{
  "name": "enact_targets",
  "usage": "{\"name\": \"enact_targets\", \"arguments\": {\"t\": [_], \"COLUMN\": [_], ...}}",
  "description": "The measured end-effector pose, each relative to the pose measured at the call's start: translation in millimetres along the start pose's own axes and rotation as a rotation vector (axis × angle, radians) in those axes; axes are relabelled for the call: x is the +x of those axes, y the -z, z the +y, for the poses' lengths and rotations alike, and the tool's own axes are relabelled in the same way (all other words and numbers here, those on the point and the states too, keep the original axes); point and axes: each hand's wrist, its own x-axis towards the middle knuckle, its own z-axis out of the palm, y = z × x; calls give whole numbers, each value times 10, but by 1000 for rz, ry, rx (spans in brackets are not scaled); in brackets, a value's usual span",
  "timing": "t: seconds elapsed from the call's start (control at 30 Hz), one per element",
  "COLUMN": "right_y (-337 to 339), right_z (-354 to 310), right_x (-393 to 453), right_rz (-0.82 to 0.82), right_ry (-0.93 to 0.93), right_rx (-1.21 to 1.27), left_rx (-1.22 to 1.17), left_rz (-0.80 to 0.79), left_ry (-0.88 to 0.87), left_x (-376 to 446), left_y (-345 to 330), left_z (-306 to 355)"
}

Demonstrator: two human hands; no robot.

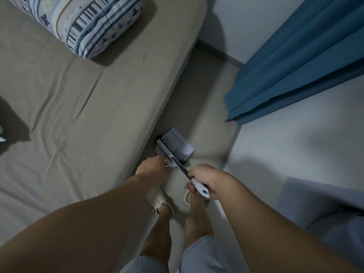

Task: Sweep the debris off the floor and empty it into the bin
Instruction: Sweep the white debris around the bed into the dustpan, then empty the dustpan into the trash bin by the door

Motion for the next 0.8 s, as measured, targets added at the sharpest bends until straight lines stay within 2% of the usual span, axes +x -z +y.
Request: {"name": "enact_targets", "arguments": {"t": [0.33,0.63,0.8], "right_y": [119,635,934], "right_z": [100,118,116], "right_x": [-1051,-2185,-2629], "right_rz": [-104,-102,-68], "right_ry": [155,269,289], "right_rx": [1,113,88], "left_rx": [-24,169,394], "left_rz": [94,128,100], "left_ry": [-74,-228,-351], "left_x": [-731,-1197,-1384], "left_y": [422,1331,1746], "left_z": [98,778,1350]}}
